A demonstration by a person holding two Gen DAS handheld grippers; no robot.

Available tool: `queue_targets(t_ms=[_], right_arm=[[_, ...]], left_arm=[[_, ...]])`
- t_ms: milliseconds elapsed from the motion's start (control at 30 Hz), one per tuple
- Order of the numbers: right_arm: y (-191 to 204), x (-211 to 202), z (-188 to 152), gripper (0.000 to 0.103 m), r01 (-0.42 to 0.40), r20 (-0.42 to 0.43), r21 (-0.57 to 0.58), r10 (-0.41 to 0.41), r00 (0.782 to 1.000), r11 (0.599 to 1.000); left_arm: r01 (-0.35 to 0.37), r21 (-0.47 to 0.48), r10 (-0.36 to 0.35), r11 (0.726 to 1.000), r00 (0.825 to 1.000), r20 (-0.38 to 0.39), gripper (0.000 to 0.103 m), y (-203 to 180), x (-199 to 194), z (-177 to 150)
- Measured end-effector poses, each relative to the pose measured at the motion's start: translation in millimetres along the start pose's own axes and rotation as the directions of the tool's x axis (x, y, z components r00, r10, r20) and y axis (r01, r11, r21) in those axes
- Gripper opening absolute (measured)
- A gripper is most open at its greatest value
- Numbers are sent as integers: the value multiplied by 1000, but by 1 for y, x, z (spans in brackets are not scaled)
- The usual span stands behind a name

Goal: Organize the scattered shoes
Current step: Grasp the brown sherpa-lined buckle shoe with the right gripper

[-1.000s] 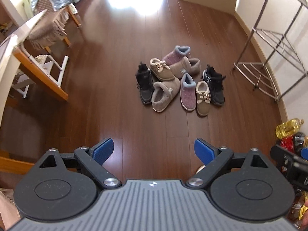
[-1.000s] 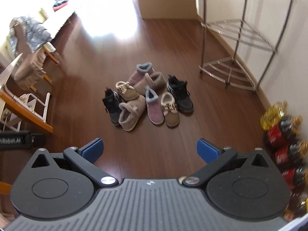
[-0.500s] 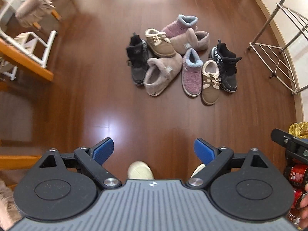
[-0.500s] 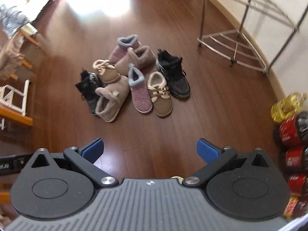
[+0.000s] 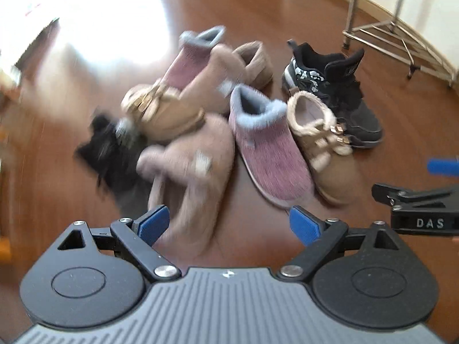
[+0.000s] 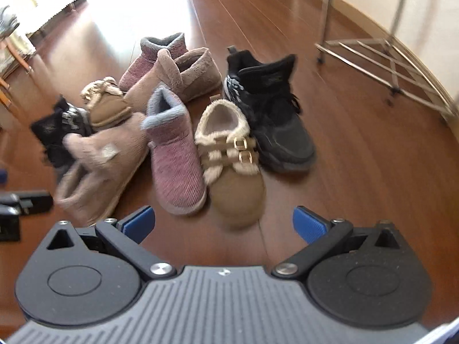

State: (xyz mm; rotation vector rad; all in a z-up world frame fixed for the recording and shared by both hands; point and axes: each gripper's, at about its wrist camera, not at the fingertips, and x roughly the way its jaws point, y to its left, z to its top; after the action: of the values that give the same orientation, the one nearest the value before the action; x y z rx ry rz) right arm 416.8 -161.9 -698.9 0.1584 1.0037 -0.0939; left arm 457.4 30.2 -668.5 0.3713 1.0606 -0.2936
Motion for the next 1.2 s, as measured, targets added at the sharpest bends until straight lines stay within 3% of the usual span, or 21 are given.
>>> queue_targets(t_ms=[167,233,367,533,867,967,1033,1200], right_arm=[[-9,77,-19,101,-26,102,-68,33,994,997],[-9,97,-22,100,-22,135,-125,39,990,992],[-4,104,-3,99,17,148,-123,1,989,992],[-5,111,-1,100,-8,162,-65,18,987,998],[1,155,1,94,37,101,-122,-24,995,992],[4,170,-2,90,54,80,-156,-42,996,986],[6,174,-4,82,65,96,-197,-46,994,978],[-14,150,-14,70,15,93,-195,3,996,981]], left_arm=[[30,104,-38,994,996,80,92,-5,77,-18],[41,131,-52,990,996,78,92,-11,99,-11],[46,105,-56,993,994,92,92,-14,93,-3],[41,73,-49,996,993,109,93,-12,90,-3],[23,44,-27,999,994,104,93,-2,105,1],[6,80,-12,997,997,77,93,-5,112,-6],[-7,96,0,995,998,69,93,-6,112,-9],[33,88,-41,996,995,88,93,-15,99,-12]])
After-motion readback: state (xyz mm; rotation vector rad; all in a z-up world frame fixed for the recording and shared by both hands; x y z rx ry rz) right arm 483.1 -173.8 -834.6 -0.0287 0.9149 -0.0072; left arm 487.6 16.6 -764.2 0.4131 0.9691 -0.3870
